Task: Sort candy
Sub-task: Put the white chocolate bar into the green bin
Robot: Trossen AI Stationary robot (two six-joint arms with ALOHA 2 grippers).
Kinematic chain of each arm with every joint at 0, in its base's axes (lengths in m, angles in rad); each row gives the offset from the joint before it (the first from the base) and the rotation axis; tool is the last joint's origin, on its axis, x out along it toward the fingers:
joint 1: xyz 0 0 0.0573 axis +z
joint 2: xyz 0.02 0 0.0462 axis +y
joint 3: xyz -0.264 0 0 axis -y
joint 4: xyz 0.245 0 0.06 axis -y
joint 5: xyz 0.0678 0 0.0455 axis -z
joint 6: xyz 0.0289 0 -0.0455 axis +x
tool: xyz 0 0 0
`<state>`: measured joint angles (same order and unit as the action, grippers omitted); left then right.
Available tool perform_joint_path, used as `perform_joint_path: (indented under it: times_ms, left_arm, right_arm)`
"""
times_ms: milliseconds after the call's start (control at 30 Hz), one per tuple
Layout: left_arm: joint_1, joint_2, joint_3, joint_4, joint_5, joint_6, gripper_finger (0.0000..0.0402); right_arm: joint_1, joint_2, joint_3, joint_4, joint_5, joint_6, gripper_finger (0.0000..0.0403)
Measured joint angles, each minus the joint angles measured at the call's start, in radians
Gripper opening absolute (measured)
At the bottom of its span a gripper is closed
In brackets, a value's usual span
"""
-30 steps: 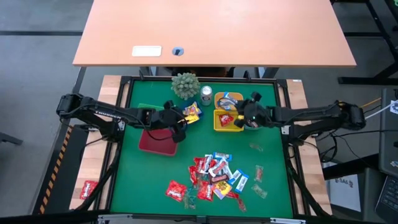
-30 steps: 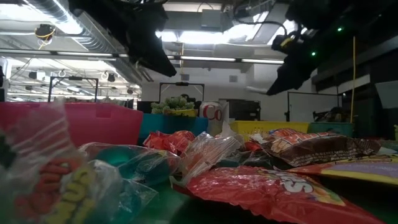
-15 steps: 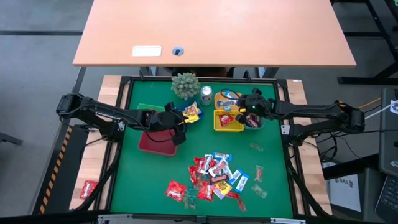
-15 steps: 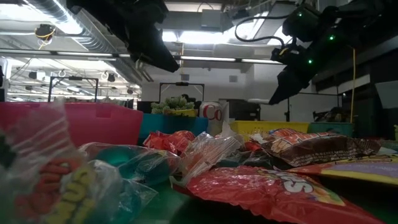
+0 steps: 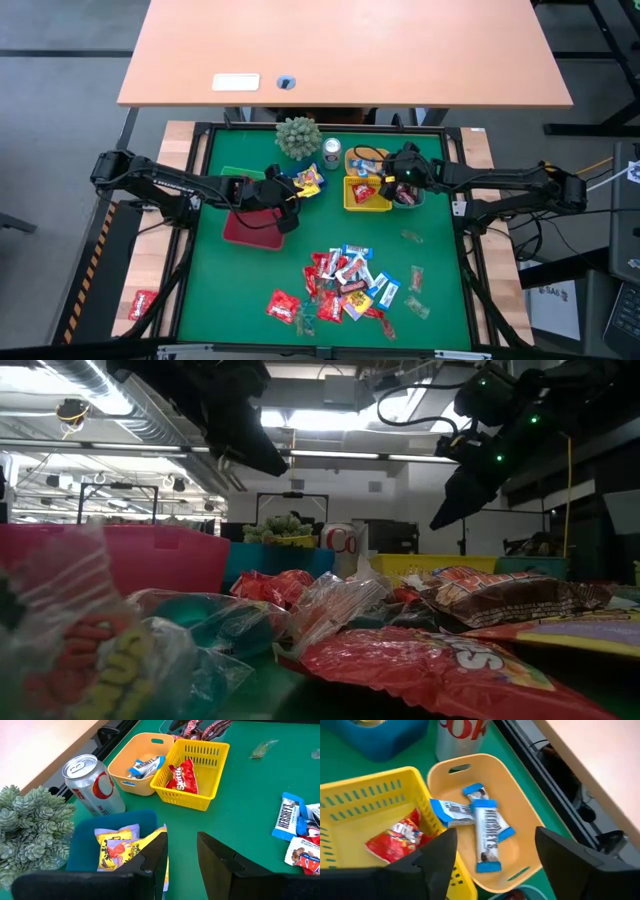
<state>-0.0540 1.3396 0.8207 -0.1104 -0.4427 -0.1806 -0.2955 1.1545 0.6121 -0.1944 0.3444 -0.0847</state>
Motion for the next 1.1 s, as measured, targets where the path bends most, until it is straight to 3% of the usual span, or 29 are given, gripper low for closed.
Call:
perform_joint_path:
  times_ms: [300,467,600,1100]
  left_arm:
    - [-0.008,0.0,0.0,0.0,0.0,0.0,0.0092]
    - [-0.008,0.0,0.0,0.0,0.0,0.0,0.0092]
    - [-0.008,0.0,0.0,0.0,0.0,0.0,0.0092]
    - [-0.008,0.0,0.0,0.0,0.0,0.0,0.0092]
  right_arm:
    - [0.0,0.0,0.0,0.027,-0.182,0.009,0.0274]
    - [0.013,0.0,0.0,0.046,-0.387,0.01,0.0273]
    - [0.099,0.0,0.0,0.1,-0.502,0.01,0.0273]
    - [0.52,0.035,0.0,0.151,-0.505,0.009,0.0273]
